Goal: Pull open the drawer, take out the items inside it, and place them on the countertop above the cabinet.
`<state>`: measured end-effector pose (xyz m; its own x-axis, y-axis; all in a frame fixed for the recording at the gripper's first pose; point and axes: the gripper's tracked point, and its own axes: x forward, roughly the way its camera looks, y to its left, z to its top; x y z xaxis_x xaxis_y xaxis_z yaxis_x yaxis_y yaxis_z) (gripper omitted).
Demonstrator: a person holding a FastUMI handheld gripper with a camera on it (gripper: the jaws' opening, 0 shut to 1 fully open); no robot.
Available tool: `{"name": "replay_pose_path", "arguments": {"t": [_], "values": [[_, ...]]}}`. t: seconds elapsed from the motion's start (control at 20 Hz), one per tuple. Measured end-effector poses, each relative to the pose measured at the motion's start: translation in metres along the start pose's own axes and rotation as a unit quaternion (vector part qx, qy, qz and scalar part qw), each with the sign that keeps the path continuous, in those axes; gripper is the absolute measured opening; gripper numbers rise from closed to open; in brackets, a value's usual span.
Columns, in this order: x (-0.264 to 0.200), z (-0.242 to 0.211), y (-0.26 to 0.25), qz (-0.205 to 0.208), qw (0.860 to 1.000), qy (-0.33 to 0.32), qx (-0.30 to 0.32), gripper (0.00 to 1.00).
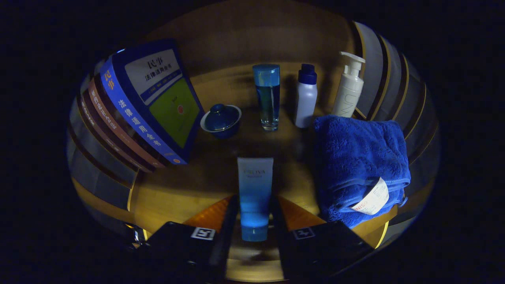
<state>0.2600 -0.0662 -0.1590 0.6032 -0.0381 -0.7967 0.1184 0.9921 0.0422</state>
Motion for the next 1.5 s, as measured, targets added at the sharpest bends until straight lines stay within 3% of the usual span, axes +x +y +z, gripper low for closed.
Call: {"name": "replay_pose_path", "arguments": {"t": [0.15,0.6,0.95,1.15,1.5], "values": [[-0.011,0.004,0.002,0.01,1.0,-0.016,0.001,1.0],[-0.088,-0.007,0.004,0.021,0.994,-0.106,0.004,1.0],[-0.196,-0.042,0.013,0.052,0.965,-0.256,-0.003,1.0],[-0.235,-0.092,0.004,0.062,0.949,-0.309,0.016,1.0],[-0.252,-0.206,-0.025,0.049,0.94,-0.337,0.015,0.99]]}}
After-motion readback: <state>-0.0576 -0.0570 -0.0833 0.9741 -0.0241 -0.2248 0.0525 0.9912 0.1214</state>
